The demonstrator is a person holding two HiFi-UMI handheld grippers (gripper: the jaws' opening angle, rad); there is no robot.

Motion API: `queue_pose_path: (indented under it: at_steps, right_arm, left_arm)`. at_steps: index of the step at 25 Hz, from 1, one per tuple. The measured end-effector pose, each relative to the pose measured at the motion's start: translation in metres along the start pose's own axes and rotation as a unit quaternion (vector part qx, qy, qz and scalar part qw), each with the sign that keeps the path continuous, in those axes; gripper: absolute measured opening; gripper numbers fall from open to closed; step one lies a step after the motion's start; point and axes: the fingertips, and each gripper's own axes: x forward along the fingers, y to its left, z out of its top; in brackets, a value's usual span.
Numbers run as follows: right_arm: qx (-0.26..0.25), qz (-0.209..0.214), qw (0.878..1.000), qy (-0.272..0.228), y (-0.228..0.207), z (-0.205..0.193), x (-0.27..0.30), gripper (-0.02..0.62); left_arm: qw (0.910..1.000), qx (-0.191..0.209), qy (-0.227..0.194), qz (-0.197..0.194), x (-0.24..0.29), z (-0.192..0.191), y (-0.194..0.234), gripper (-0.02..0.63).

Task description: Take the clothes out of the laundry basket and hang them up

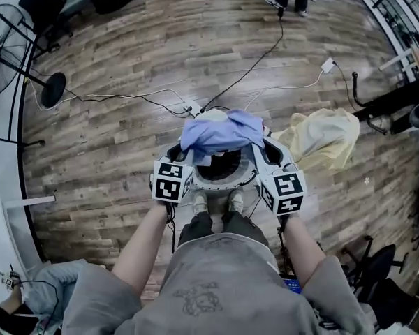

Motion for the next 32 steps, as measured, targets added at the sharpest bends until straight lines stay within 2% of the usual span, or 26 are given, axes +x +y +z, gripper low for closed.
queue_pose_path:
  at_steps: [7,15,28,32]
  right_arm:
    - [-0.016,0.017,0.999,-0.035,0.017,0.053,-0.056,0.058]
    - [-0.005,0.044,0.998,-0.048,0.037,0.069,-0.097,0.058]
    - [0.007,0.041,0.998,-0.050,0.029,0.069,-0.112,0.058]
    - [0.016,0.040,0.997,-0.063,0.024,0.079,-0.121,0.058]
  left_arm:
    - [0.9990,-0.010,-0.041,-0.017,-0.063,0.046,-0.009,0.061]
    - [0.9977,0.007,-0.062,-0.025,-0.117,0.063,-0.023,0.061]
    - [0.9960,0.021,-0.078,-0.039,-0.124,0.082,-0.039,0.061]
    - [0.9946,0.031,-0.083,-0.053,-0.126,0.094,-0.046,0.059]
